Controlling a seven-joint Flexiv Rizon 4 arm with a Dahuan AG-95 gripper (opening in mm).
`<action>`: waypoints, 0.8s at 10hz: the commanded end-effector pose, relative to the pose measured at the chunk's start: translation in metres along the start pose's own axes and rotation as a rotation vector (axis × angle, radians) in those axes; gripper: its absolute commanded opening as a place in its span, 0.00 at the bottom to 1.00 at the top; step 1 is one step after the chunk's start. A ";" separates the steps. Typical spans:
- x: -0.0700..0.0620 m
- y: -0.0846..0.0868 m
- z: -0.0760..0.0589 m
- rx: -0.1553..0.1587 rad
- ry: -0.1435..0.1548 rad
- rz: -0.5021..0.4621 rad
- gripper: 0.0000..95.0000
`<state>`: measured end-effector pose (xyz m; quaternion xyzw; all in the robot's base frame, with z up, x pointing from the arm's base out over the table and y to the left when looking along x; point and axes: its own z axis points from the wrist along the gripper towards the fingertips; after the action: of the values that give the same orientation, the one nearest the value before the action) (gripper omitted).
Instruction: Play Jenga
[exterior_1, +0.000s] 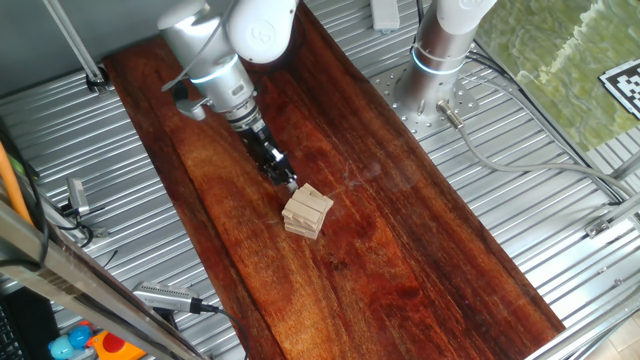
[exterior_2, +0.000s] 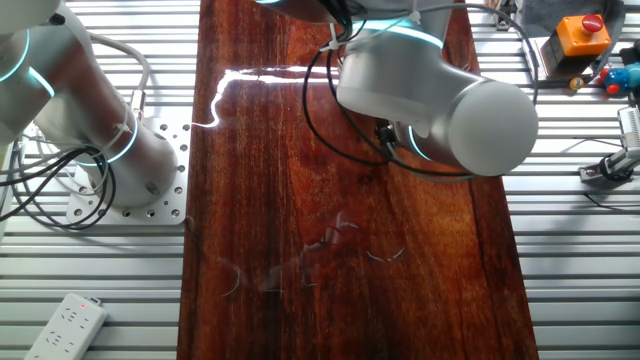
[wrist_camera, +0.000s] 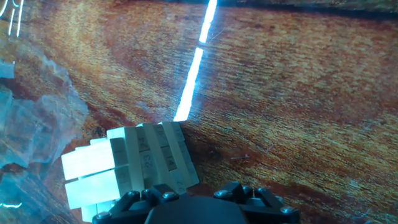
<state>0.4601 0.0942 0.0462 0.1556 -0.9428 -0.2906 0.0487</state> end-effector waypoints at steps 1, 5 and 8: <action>0.003 0.001 0.001 0.002 -0.002 0.000 0.60; 0.011 0.003 0.004 0.002 -0.004 0.003 0.60; 0.017 0.005 0.006 0.003 -0.004 0.003 0.60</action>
<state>0.4397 0.0962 0.0441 0.1539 -0.9434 -0.2898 0.0477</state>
